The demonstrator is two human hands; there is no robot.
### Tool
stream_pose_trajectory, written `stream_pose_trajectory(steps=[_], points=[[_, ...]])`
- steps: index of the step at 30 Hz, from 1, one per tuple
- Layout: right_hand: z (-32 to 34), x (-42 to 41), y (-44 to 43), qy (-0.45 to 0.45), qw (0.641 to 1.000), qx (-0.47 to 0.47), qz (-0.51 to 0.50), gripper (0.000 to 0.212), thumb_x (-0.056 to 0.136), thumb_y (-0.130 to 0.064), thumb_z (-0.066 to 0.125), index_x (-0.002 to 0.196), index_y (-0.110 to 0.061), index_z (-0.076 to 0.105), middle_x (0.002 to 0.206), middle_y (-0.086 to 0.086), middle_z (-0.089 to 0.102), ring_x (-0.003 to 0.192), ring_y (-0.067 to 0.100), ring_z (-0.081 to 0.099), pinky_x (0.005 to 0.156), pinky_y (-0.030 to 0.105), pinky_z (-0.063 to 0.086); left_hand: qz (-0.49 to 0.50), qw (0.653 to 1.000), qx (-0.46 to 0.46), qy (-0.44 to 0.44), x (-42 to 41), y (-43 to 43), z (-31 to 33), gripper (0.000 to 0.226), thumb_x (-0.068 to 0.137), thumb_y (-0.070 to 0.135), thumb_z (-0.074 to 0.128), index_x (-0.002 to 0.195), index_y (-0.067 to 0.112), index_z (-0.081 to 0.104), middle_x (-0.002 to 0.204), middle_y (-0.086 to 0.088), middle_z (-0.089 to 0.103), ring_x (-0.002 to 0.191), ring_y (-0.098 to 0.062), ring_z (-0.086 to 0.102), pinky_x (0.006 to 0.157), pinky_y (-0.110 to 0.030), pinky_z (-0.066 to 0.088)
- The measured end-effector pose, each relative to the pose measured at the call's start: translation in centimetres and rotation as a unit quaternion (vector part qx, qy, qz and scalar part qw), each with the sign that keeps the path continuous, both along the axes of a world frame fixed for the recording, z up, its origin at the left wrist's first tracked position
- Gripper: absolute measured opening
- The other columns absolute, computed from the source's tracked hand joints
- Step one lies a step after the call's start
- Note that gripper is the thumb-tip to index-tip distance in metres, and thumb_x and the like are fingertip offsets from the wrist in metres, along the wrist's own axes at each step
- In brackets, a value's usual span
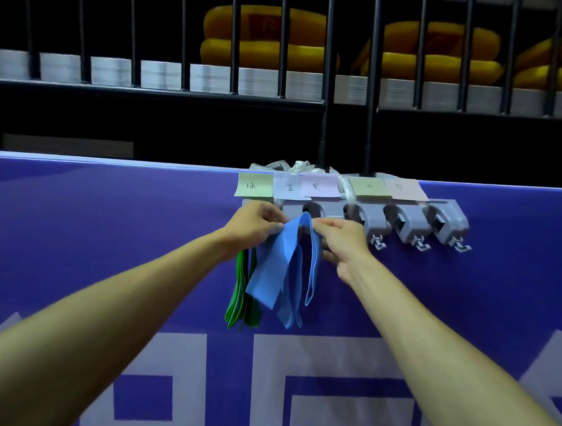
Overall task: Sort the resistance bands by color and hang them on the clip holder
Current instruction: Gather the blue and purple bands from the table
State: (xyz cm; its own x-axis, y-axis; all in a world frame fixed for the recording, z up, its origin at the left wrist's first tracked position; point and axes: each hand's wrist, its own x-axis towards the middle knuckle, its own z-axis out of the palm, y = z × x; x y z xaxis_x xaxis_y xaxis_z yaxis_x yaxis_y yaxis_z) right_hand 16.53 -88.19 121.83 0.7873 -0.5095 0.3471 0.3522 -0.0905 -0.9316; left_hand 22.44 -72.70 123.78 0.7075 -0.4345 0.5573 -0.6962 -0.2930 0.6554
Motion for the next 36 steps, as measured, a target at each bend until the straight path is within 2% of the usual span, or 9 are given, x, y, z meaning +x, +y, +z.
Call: stream_pose_trajectory(steps=[2, 4, 9, 14, 21, 23, 28, 32, 36], points=[[-0.7, 1.3, 0.0, 0.008, 0.999, -0.018, -0.045, 0.007, 0.082, -0.016, 0.071, 0.076, -0.017, 0.074, 0.087, 0.002, 0.074, 0.084, 0.018, 0.069, 0.072, 0.034, 0.059, 0.031, 0.998, 0.037, -0.037, 0.3, -0.5, 0.0, 0.017, 0.089, 0.005, 0.059, 0.083, 0.018, 0.068, 0.07, 0.01, 0.061, 0.063, -0.004, 0.054, 0.054, -0.011, 0.042], [-1.4, 2.0, 0.2, 0.006, 0.995, -0.043, -0.086, 0.012, 0.079, -0.016, 0.071, 0.068, -0.019, 0.074, 0.081, -0.002, 0.074, 0.086, 0.017, 0.067, 0.07, 0.03, 0.056, 0.056, 0.993, 0.077, -0.073, 0.5, -0.9, -0.2, 0.017, 0.09, 0.004, 0.057, 0.086, 0.015, 0.07, 0.07, 0.008, 0.062, 0.061, -0.003, 0.054, 0.05, -0.01, 0.041], [-1.9, 1.8, 0.5, 0.008, 0.986, -0.113, -0.126, 0.014, 0.084, -0.012, 0.065, 0.077, -0.019, 0.074, 0.078, -0.009, 0.069, 0.072, 0.001, 0.058, 0.052, 0.013, 0.041, 0.099, 0.975, 0.149, -0.133, 0.9, -1.1, -0.7, 0.021, 0.089, 0.003, 0.054, 0.096, 0.01, 0.073, 0.099, -0.004, 0.069, 0.09, -0.019, 0.06, 0.073, -0.028, 0.049], [-2.1, 1.8, 0.7, 0.025, 0.976, -0.16, -0.149, 0.019, 0.085, -0.008, 0.061, 0.075, -0.016, 0.074, 0.079, -0.004, 0.07, 0.084, 0.014, 0.062, 0.061, 0.023, 0.045, 0.118, 0.963, 0.191, -0.148, 1.4, -1.6, -1.2, 0.022, 0.089, 0.004, 0.055, 0.099, 0.014, 0.071, 0.104, -0.009, 0.069, 0.093, -0.026, 0.063, 0.08, -0.039, 0.054], [-3.3, 2.5, 0.7, 0.047, 0.965, -0.206, -0.157, 0.018, 0.086, -0.013, 0.065, 0.072, -0.022, 0.071, 0.082, 0.0, 0.071, 0.081, 0.018, 0.064, 0.068, 0.029, 0.052, 0.143, 0.956, 0.212, -0.146, 1.7, -2.1, -1.7, 0.015, 0.087, 0.009, 0.058, 0.095, 0.02, 0.063, 0.104, -0.006, 0.066, 0.095, -0.027, 0.061, 0.081, -0.043, 0.054], [-3.7, 2.5, 0.9, 0.042, 0.97, -0.187, -0.147, 0.016, 0.088, -0.015, 0.065, 0.076, -0.023, 0.072, 0.082, 0.0, 0.07, 0.079, 0.016, 0.063, 0.063, 0.03, 0.053, 0.14, 0.954, 0.221, -0.144, 1.7, -2.2, -1.7, 0.013, 0.087, 0.011, 0.059, 0.096, 0.02, 0.061, 0.105, -0.006, 0.065, 0.095, -0.027, 0.06, 0.081, -0.044, 0.053], [-3.8, 2.4, 1.3, 0.037, 0.978, -0.166, -0.124, 0.01, 0.092, -0.016, 0.063, 0.088, -0.019, 0.072, 0.084, -0.002, 0.069, 0.07, 0.002, 0.057, 0.05, 0.014, 0.041, 0.146, 0.952, 0.223, -0.151, 1.5, -2.3, -1.7, 0.01, 0.09, 0.02, 0.059, 0.099, 0.02, 0.061, 0.107, -0.007, 0.064, 0.097, -0.027, 0.06, 0.081, -0.043, 0.052], [-4.1, 1.6, 1.1, 0.039, 0.976, -0.186, -0.103, 0.012, 0.092, -0.015, 0.061, 0.094, -0.019, 0.072, 0.09, -0.006, 0.069, 0.083, 0.007, 0.062, 0.057, 0.011, 0.042, 0.144, 0.956, 0.204, -0.157, 1.0, -1.7, -1.8, 0.009, 0.09, 0.017, 0.059, 0.098, 0.016, 0.063, 0.103, -0.007, 0.066, 0.092, -0.028, 0.061, 0.079, -0.043, 0.053], [-4.2, 0.3, 0.7, 0.059, 0.966, -0.231, -0.103, 0.018, 0.093, -0.01, 0.057, 0.097, -0.021, 0.072, 0.098, -0.006, 0.07, 0.094, 0.008, 0.061, 0.073, 0.016, 0.044, 0.12, 0.962, 0.164, -0.18, -0.4, -0.2, -1.5, 0.018, 0.088, 0.007, 0.054, 0.101, 0.015, 0.064, 0.098, -0.002, 0.066, 0.086, -0.02, 0.06, 0.071, -0.034, 0.049]])
